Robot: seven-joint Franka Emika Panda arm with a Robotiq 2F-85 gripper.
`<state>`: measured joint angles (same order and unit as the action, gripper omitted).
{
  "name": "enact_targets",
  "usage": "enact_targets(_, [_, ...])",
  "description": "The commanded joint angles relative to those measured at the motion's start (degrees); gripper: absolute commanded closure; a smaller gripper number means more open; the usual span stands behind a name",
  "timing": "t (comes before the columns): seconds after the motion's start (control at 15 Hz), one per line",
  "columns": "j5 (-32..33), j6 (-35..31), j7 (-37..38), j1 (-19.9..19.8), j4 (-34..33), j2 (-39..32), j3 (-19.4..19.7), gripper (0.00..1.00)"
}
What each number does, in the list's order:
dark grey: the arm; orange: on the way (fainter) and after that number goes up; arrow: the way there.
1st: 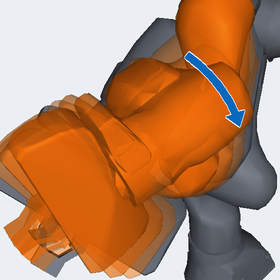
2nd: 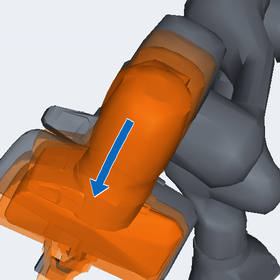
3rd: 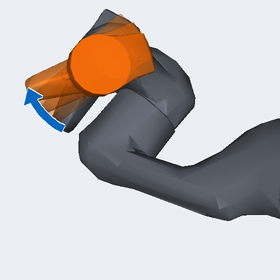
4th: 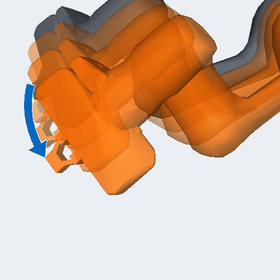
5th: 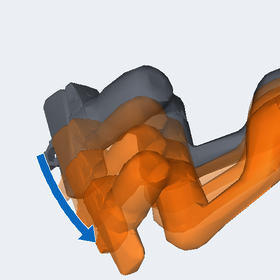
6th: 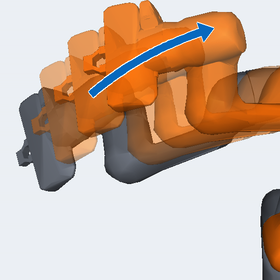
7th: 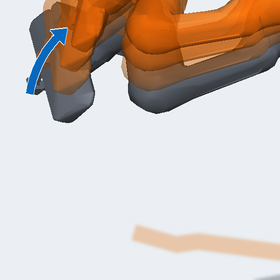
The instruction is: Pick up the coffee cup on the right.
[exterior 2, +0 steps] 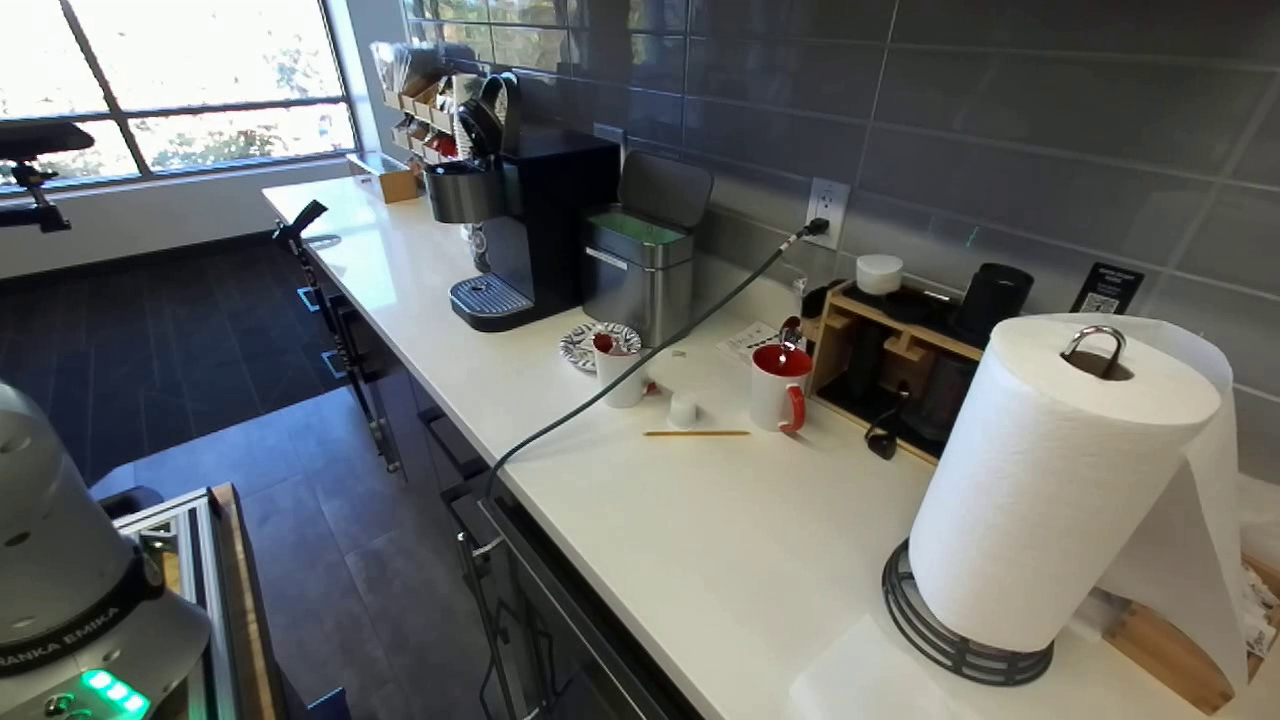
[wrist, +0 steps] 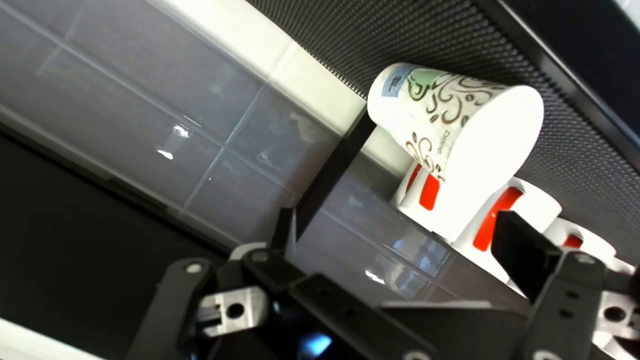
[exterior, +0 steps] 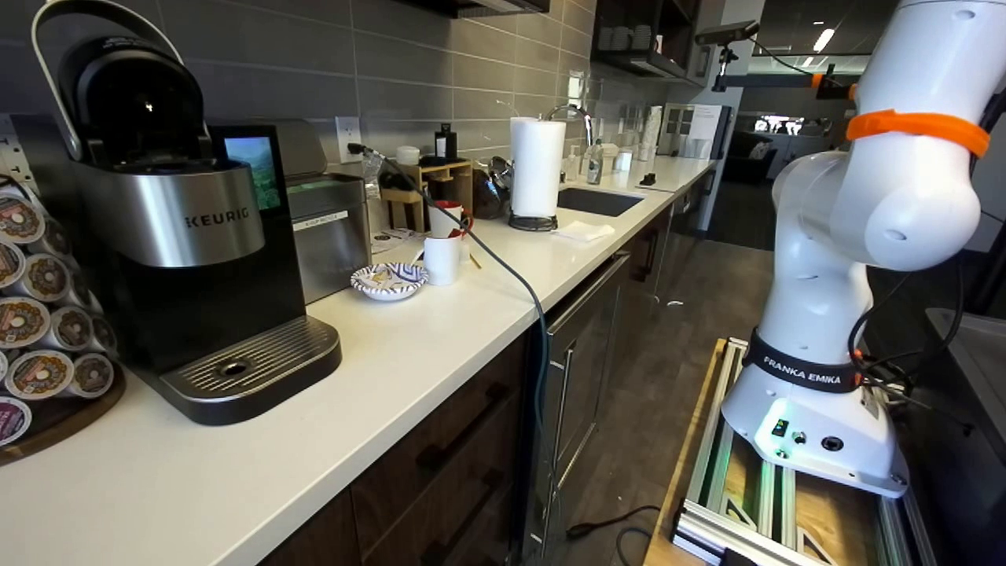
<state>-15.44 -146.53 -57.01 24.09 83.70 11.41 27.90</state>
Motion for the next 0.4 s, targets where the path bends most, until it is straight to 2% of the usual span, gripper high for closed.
enact_targets(0.0, [-6.37, 9.59, -5.53, -7.21, 0.34, 4.15, -3.93, 0.00])
enact_targets(0.2, [-8.55, 15.41, -9.78, -11.37, 2.20, 6.38, -4.48, 0.00])
enact_targets(0.27, [-8.21, 13.69, -7.37, -12.75, -0.79, 3.91, -5.93, 0.00])
enact_targets(0.33, [-8.59, 14.20, -7.82, -13.71, -0.68, 4.18, -6.04, 0.00])
